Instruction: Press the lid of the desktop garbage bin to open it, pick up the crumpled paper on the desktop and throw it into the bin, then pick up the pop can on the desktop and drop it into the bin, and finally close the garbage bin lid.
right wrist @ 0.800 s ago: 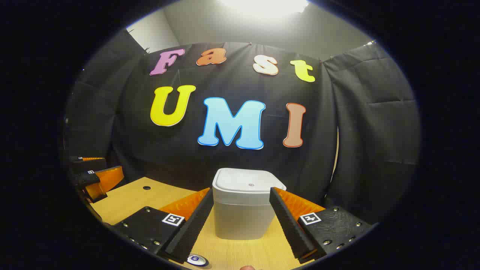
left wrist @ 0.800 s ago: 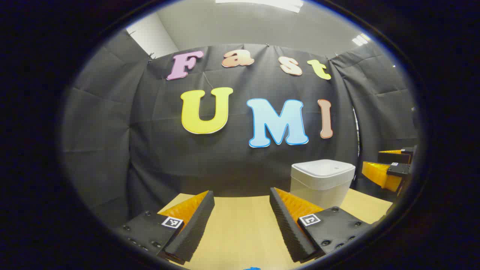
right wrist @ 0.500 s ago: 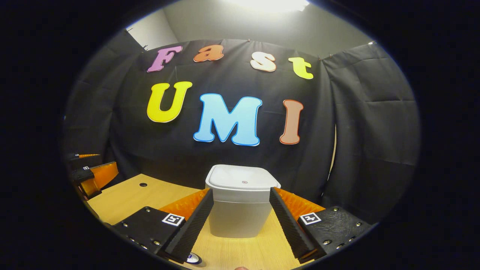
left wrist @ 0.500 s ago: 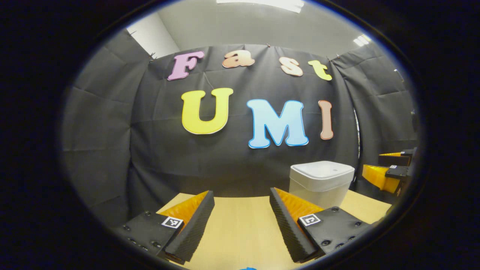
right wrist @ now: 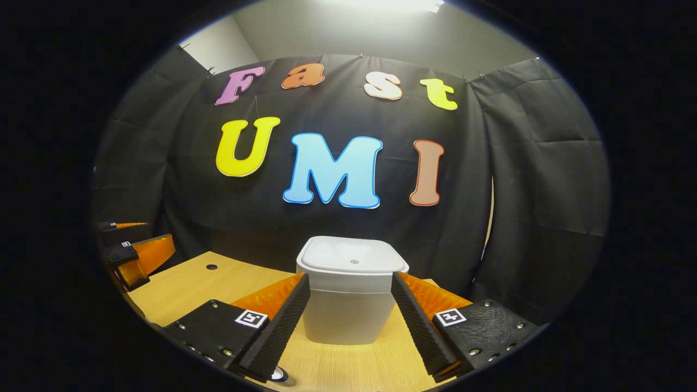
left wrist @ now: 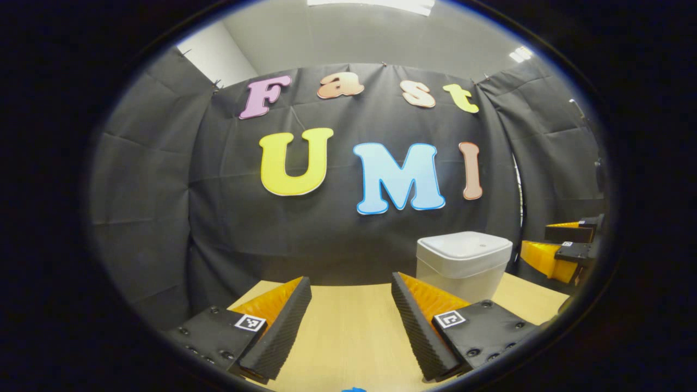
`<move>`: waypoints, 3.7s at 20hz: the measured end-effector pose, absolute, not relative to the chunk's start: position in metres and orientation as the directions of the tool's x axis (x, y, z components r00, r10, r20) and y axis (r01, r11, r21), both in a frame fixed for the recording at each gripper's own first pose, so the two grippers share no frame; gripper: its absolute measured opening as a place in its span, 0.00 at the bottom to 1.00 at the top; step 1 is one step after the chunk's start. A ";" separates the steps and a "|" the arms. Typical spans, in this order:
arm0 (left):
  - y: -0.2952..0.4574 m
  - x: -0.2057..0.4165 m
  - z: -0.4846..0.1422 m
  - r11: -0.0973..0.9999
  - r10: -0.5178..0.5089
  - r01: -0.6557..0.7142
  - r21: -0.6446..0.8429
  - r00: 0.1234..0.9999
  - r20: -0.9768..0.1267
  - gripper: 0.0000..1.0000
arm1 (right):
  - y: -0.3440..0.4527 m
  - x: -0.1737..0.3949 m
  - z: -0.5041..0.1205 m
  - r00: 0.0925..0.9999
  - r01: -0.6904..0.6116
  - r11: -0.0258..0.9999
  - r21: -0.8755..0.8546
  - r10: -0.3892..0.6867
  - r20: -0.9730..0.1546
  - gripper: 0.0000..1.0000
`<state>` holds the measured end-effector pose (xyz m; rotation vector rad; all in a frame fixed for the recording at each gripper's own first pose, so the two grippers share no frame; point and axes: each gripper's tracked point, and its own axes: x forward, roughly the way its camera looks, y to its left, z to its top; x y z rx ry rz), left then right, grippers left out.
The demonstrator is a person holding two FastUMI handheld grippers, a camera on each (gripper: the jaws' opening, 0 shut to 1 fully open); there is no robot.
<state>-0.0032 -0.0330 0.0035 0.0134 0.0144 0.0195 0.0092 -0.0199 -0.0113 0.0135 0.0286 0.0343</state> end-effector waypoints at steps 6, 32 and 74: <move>-0.042 -0.008 -0.004 1.000 0.021 -0.021 0.016 0.999 -0.040 0.99 | -0.023 0.015 -0.015 0.998 -0.049 0.999 -0.007 0.048 -0.034 0.75; -0.028 -0.004 -0.015 0.995 0.102 -0.102 0.007 0.993 -0.063 0.99 | -0.032 0.129 -0.021 0.994 -0.081 0.996 0.021 0.083 -0.071 0.00; -0.014 -0.022 -0.028 0.993 0.118 -0.118 0.015 0.991 -0.058 0.99 | -0.033 0.087 0.004 0.992 -0.121 0.993 0.014 0.122 -0.034 0.00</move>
